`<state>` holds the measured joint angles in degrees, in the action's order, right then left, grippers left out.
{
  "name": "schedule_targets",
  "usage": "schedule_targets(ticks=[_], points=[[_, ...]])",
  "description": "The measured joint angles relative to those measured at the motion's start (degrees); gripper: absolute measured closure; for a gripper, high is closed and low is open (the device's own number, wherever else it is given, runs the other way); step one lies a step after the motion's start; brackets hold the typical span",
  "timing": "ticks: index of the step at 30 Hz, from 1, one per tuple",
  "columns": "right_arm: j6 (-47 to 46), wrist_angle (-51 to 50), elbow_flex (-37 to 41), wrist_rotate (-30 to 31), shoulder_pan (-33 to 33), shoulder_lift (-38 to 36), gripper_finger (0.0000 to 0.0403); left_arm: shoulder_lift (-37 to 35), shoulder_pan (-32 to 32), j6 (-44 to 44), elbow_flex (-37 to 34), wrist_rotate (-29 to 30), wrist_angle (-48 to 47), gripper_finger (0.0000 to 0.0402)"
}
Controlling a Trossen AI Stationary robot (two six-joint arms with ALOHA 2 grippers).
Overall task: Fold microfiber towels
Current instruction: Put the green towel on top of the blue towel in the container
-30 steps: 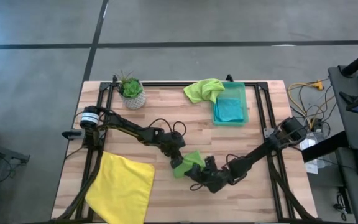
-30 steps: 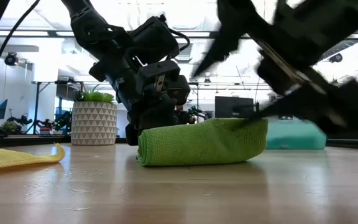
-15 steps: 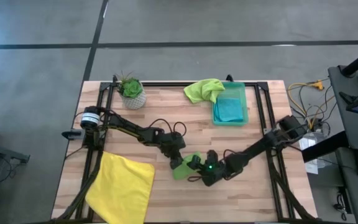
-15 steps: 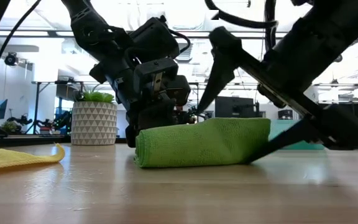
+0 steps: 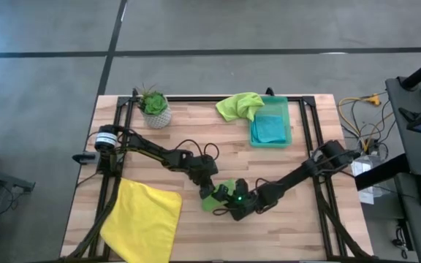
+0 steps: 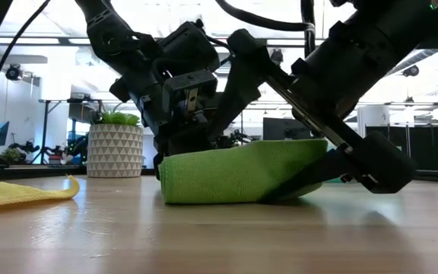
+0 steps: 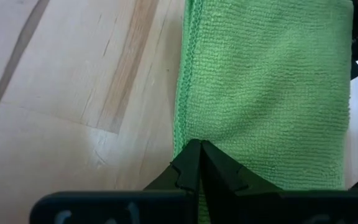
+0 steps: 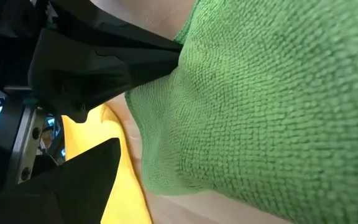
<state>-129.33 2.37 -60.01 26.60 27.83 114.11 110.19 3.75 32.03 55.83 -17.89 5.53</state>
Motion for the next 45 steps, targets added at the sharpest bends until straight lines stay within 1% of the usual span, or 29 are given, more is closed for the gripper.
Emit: schedule_targets(ticks=[3, 5, 18, 28, 31, 35, 39, 43, 45], points=[[-0.1, -0.1, 0.9, -0.2, 0.1, -0.5, 0.0024, 0.0, 0.0, 0.0, 0.0, -0.2, 0.0, 0.0401], [0.1, -0.6, 1.0, -0.2, 0.1, -0.5, 0.0036, 0.0, 0.0, -0.7, 0.0, -0.3, 0.0, 0.0401], [0.9, -2.4, 1.4, -0.4, 0.2, -0.1, 0.0178, 0.0, 0.0, -0.9, 0.0, -1.0, -0.1, 0.0401], [2.7, -4.0, 1.4, 0.2, 0.4, 0.0, 0.0251, 0.0, 0.0, -1.0, 0.0, -1.0, 0.0, 0.0401], [3.8, -4.1, 1.5, 1.9, 0.4, 0.0, 0.0271, -0.2, -0.1, -1.5, 0.0, -0.9, 0.0, 0.0401], [3.5, -4.5, 1.5, 2.7, 0.4, 0.0, 0.0297, -1.9, -0.8, -2.3, -0.3, 0.7, 0.4, 0.0401], [5.1, -4.5, 1.5, 3.9, 0.4, -0.2, 0.0323, -5.8, -1.9, -4.3, 0.0, 3.6, 1.3, 0.0402], [7.2, -4.7, 1.5, 4.5, 0.4, -0.4, 0.0347, -9.2, -3.0, -5.3, -0.1, 4.0, 3.6, 0.0401], [8.9, -5.0, 1.4, 5.4, 0.4, -0.8, 0.0357, -10.3, -3.3, -9.0, -0.2, 3.3, 4.6, 0.0401]])
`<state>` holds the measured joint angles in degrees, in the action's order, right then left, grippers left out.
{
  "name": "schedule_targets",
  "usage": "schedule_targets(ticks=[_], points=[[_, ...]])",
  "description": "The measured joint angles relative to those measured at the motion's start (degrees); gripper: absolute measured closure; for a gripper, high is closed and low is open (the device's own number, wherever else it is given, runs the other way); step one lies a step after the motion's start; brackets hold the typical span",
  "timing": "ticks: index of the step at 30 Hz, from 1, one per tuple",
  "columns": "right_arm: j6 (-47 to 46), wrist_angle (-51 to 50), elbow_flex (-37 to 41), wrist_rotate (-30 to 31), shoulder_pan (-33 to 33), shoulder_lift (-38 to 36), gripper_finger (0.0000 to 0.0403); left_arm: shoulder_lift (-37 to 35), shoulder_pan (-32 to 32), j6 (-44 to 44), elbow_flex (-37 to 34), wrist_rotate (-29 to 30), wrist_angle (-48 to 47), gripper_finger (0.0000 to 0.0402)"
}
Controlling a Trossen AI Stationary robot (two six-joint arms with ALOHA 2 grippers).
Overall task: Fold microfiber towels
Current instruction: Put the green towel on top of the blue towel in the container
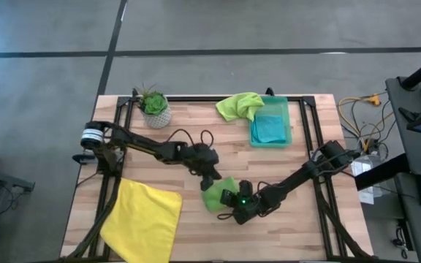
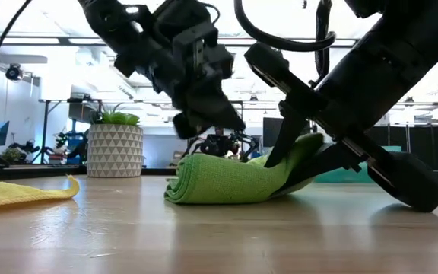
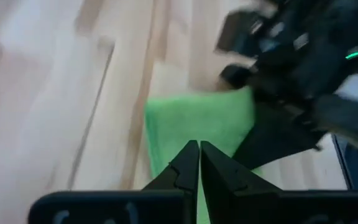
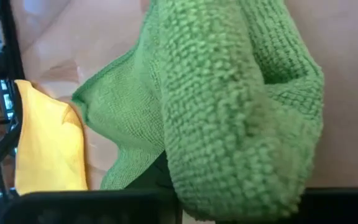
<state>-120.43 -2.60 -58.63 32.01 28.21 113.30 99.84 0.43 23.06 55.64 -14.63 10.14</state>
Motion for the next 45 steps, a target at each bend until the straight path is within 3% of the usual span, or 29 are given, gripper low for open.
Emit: schedule_targets(ticks=[4, 14, 25, 29, 33, 37, 45], points=[[5.5, -1.0, -0.4, 2.4, -0.1, -0.9, 0.0364, -3.2, -0.8, -2.9, 0.1, -0.2, 1.5, 0.0382], [15.6, -1.2, 0.2, 4.4, -0.1, -6.7, 0.0364, -10.3, -2.1, 0.3, -1.4, -2.3, -1.0, 0.0281], [24.8, -12.5, 3.6, 8.8, -5.6, -23.6, 0.0364, -17.0, -2.3, 0.7, -2.5, -4.3, -7.9, 0.0268], [20.9, -17.5, 7.2, 16.7, -7.3, -31.1, 0.0364, -18.1, -2.3, 1.1, -2.7, -4.4, -9.6, 0.0268], [8.3, -22.9, 14.0, 23.1, -7.4, -39.5, 0.0364, -18.1, -2.3, 2.1, -2.8, -4.3, -9.4, 0.0269], [1.3, -22.2, 22.1, 27.6, -6.8, -46.8, 0.0364, -17.7, -2.3, 2.6, -2.8, -4.1, -9.1, 0.0269], [-0.8, -22.2, 33.2, 29.6, -9.2, -60.4, 0.0364, -17.3, -2.3, 3.6, -2.8, -2.9, -9.0, 0.0269]])
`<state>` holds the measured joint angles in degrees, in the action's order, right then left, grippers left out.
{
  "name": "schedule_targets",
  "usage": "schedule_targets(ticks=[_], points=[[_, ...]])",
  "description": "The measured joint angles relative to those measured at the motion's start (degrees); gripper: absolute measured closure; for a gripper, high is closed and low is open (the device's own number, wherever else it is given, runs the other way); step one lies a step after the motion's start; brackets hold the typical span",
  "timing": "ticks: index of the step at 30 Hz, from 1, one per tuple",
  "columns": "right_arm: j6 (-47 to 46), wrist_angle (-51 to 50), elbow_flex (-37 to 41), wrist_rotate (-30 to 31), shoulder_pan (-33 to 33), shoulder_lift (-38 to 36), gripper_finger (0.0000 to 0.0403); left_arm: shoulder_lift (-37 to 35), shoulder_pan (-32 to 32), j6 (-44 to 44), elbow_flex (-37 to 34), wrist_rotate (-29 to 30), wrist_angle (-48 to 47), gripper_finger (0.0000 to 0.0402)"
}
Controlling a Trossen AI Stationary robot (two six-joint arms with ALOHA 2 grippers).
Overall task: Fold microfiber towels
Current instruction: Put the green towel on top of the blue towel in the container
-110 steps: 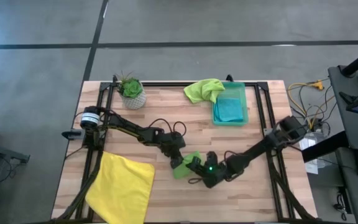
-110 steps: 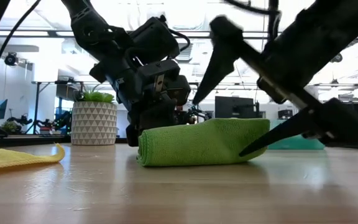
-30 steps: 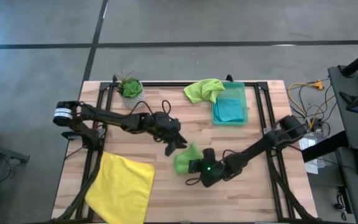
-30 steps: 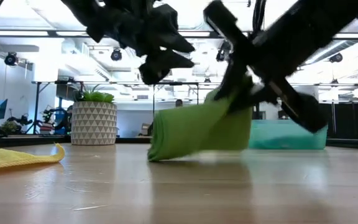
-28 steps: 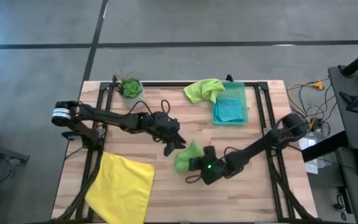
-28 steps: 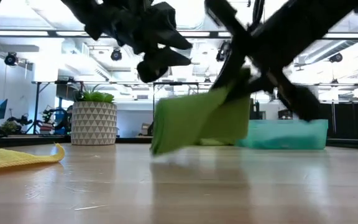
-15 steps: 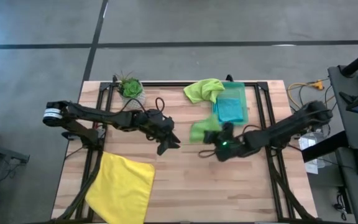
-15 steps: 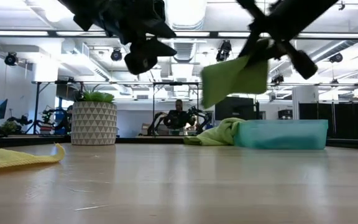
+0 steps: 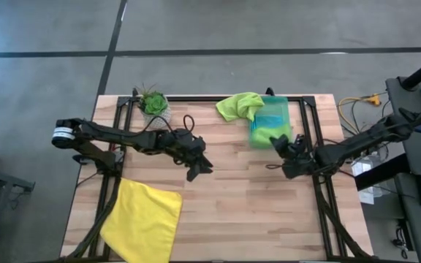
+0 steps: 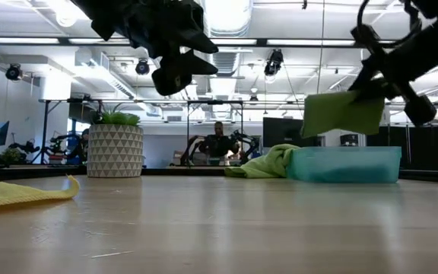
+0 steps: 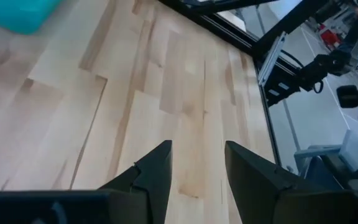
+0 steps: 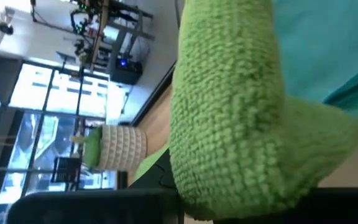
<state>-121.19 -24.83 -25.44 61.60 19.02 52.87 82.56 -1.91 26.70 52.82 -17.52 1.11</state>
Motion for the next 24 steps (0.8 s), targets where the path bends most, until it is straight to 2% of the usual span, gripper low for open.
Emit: schedule_targets(ticks=[4, 11, 14, 16, 20, 24], points=[[3.5, -0.3, 3.5, -0.9, -3.4, -6.7, 0.0365, 0.0, 0.0, 0.0, 0.0, 1.6, 0.2, 0.0269], [19.0, 0.5, 6.9, -13.9, -14.9, -17.0, 0.0365, 0.0, 0.0, 1.4, 0.0, 5.4, 1.5, 0.0269], [26.4, 0.7, 6.9, -17.0, -20.8, -19.7, 0.0365, 0.0, -0.1, 1.6, 0.0, 7.0, 1.7, 0.0269], [31.7, 1.7, 6.8, -21.1, -25.3, -20.5, 0.0365, 0.0, -0.1, 1.6, 0.0, 7.5, 1.7, 0.0269], [43.5, 8.1, 7.0, -34.0, -35.5, -19.0, 0.0365, 0.3, -0.1, 1.6, 0.0, 8.1, 2.0, 0.0269], [50.4, 9.9, 6.8, -41.3, -44.7, -15.1, 0.0365, 1.2, -0.1, 3.2, 0.0, 8.2, 3.3, 0.0269]])
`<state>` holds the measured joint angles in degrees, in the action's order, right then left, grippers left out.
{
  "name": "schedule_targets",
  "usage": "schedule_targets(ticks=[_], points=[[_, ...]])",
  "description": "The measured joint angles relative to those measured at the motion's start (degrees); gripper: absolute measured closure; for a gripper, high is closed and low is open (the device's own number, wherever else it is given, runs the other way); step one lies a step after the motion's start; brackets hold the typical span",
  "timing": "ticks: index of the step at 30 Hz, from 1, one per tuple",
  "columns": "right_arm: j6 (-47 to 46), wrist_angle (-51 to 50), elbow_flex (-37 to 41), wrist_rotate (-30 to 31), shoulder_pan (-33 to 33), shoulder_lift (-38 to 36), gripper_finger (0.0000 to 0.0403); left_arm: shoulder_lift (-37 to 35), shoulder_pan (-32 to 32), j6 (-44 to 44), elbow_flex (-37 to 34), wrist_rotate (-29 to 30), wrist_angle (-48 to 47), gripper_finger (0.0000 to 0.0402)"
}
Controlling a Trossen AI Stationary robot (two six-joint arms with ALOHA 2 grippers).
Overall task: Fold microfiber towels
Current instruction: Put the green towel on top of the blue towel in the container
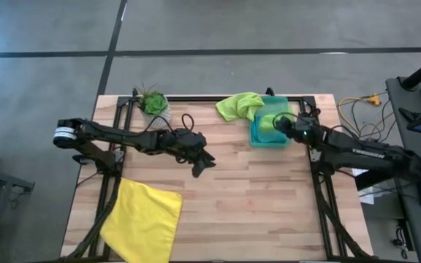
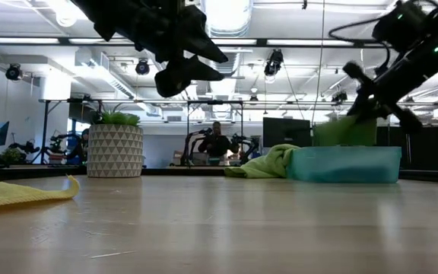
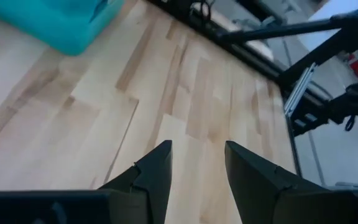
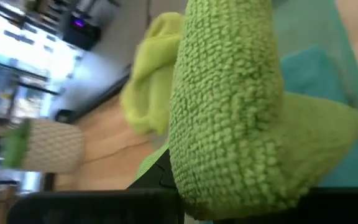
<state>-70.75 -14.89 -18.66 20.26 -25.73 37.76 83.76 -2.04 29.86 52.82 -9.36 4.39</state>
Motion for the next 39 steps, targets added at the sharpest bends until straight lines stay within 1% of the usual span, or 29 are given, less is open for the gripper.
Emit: schedule_targets(ticks=[2, 4, 7, 9, 14, 17, 19, 24, 27, 29, 35, 39], points=[[2.3, 0.5, -0.1, -5.6, -3.5, 2.2, 0.0365, 0.5, 0.0, 1.7, 0.0, 0.0, 1.0, 0.0269], [3.5, 2.2, -0.1, -9.8, -5.0, 5.2, 0.0365, 0.8, 0.0, 2.8, 0.0, 0.0, 1.2, 0.0269], [4.3, 5.0, -0.2, -11.6, -5.4, 9.2, 0.0365, 1.5, 0.0, 2.9, 0.0, 0.0, 1.5, 0.0269], [3.6, 5.1, -0.3, -12.6, -5.5, 11.7, 0.0365, 2.0, 0.0, 2.9, 0.0, 0.0, 1.7, 0.0269], [3.7, 5.4, -0.4, -18.4, -5.4, 17.1, 0.0365, 2.2, 0.0, 4.3, 0.0, -0.2, 1.8, 0.0269], [3.8, 3.4, -0.7, -19.2, -5.3, 19.0, 0.0365, 2.5, 0.0, 4.3, 0.0, -0.2, 2.0, 0.0269], [4.7, 1.0, -2.6, -19.1, -5.3, 19.8, 0.0365, 2.4, 0.0, 4.3, 0.0, -0.2, 2.7, 0.0269], [10.6, -11.9, -9.5, -18.3, -5.3, 22.5, 0.0357, 2.4, 0.0, 4.3, 0.0, -0.2, 2.8, 0.0269], [13.1, -16.3, -13.0, -18.1, -5.3, 24.4, 0.0337, 2.4, 0.0, 4.3, 0.0, -0.2, 2.9, 0.0269], [13.6, -16.8, -14.7, -18.3, -5.3, 25.6, 0.0315, 2.4, 0.0, 4.3, 0.0, -0.2, 3.0, 0.0269], [12.7, -19.6, -16.8, -19.2, -5.3, 30.3, 0.0230, 2.4, 0.0, 4.1, 0.0, -0.2, 4.4, 0.0269], [12.3, -23.0, -17.7, -21.4, -5.3, 32.7, 0.0174, 2.4, 0.0, 4.0, 0.0, -0.2, 4.2, 0.0269]])
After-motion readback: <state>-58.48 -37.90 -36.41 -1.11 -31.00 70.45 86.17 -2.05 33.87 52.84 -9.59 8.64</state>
